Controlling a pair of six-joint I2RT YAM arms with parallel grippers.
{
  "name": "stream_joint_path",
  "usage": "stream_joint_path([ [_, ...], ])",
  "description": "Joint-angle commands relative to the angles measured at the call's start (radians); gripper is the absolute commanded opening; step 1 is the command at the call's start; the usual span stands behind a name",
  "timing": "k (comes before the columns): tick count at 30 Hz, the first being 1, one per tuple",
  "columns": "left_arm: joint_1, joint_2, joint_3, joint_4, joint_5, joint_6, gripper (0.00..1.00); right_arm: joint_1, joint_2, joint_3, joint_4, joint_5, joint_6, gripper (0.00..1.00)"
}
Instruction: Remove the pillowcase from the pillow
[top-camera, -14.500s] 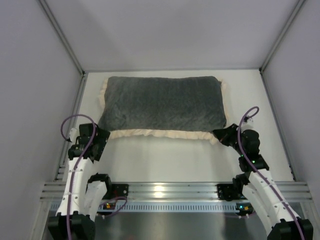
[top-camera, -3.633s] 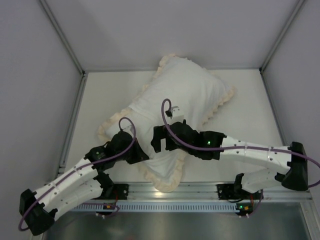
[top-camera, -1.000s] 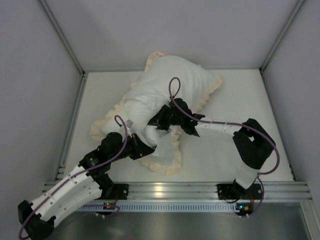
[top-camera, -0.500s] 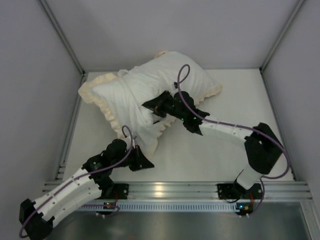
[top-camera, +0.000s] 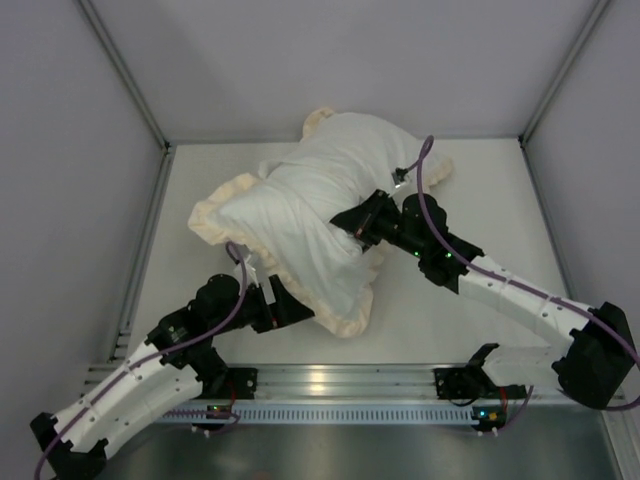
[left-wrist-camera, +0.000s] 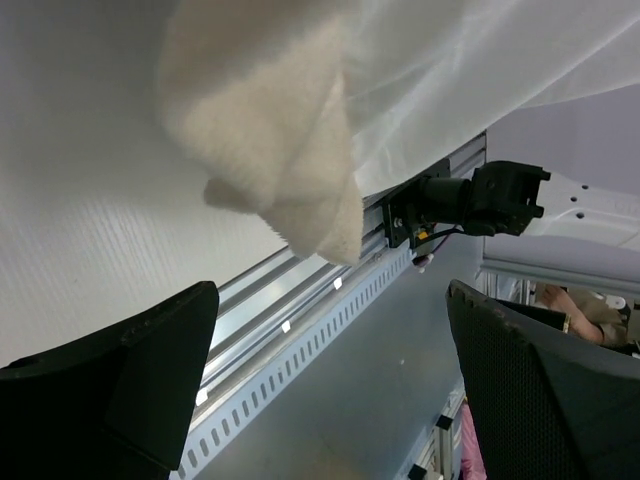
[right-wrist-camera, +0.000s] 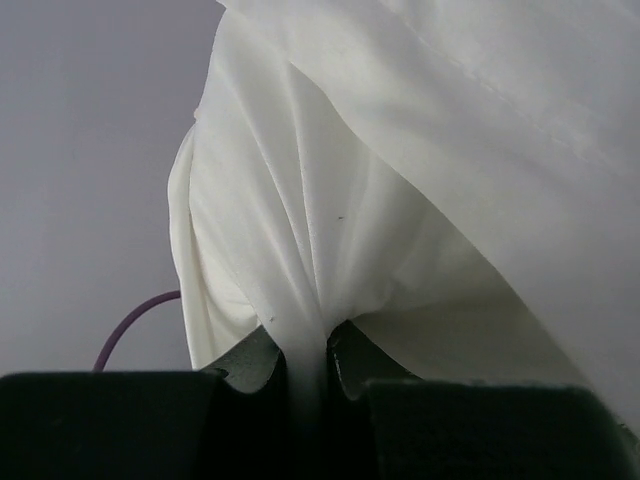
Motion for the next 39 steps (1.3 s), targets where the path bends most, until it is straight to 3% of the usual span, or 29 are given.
stream_joint_path([
  [1,-0.002,-0.017,-0.003,0.128,0.064,0.008,0.99,-0.010,0.004,0.084,0.133,0.010,0.044,0.00],
  [6,-0.002,-0.002,-0.002,0.134,0.006,-0.002,0.99,-0.007,0.009,0.091,0.185,0.001,0.098,0.00],
  [12,-0.002,0.136,-0.046,0.294,-0.013,-0.007,0.99,-0.002,0.016,0.120,0.205,-0.018,0.148,0.00],
  [15,-0.002,0.245,-0.019,0.295,-0.054,0.016,0.97,-0.001,0.020,0.138,0.207,-0.022,0.156,0.00],
  [17,-0.002,0.305,0.004,0.302,-0.107,0.043,0.84,0.002,0.012,0.141,0.204,-0.038,0.156,0.00],
  [19,-0.002,0.328,0.036,0.239,-0.190,0.060,0.32,0.002,-0.003,0.129,0.192,-0.036,0.144,0.00],
  [20,0.000,0.325,0.073,0.192,-0.344,0.054,0.01,0.004,-0.032,0.123,0.176,-0.033,0.132,0.00],
  [22,0.000,0.279,0.118,0.058,-0.517,-0.005,0.00,0.002,-0.068,0.106,0.092,-0.013,0.070,0.00],
  [23,0.000,0.253,0.159,-0.085,-0.607,-0.036,0.00,0.002,-0.116,0.094,0.064,-0.004,0.047,0.00],
  [24,0.000,0.225,0.179,-0.156,-0.773,-0.067,0.00,0.001,-0.147,0.060,0.037,0.022,0.009,0.00],
  [28,0.003,0.154,0.271,-0.411,-0.983,-0.180,0.00,-0.005,-0.334,-0.003,-0.162,0.120,-0.105,0.00],
  [30,0.003,0.177,0.293,-0.476,-0.996,-0.188,0.00,-0.008,-0.466,-0.046,-0.270,0.164,-0.140,0.00],
  [35,0.005,0.193,0.230,-0.459,-0.953,-0.225,0.00,-0.016,-0.693,-0.046,-0.517,0.276,-0.184,0.00],
  [39,0.005,0.164,0.193,-0.441,-0.913,-0.223,0.00,-0.016,-0.720,-0.002,-0.707,0.294,-0.253,0.00],
])
